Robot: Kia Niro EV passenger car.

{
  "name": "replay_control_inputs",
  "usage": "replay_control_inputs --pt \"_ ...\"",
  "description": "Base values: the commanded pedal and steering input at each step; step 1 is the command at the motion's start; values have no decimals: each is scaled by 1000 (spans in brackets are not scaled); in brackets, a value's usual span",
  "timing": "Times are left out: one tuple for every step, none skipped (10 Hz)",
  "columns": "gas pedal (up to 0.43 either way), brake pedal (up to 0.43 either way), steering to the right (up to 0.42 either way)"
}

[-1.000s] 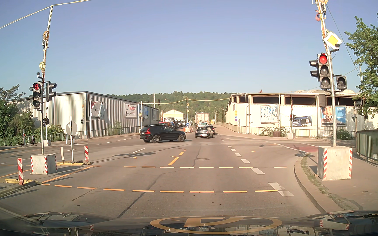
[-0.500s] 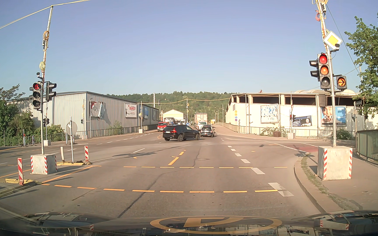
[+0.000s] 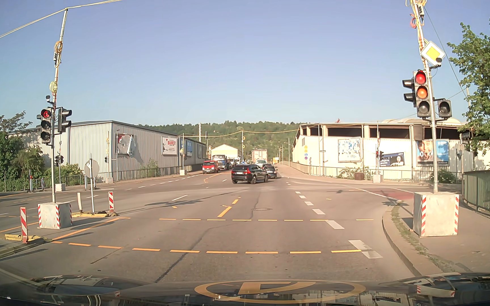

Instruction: Follow the waypoints while adhering to traffic rules and regulations

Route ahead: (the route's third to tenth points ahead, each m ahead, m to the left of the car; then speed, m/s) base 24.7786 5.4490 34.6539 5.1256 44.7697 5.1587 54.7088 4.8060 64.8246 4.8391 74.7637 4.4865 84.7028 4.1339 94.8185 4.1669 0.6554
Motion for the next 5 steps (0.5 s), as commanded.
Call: replay_control_inputs --pt "409 0 -3" --pt "469 0 -3" --pt "512 0 -3" --pt "531 0 -2" --pt "559 0 -1"
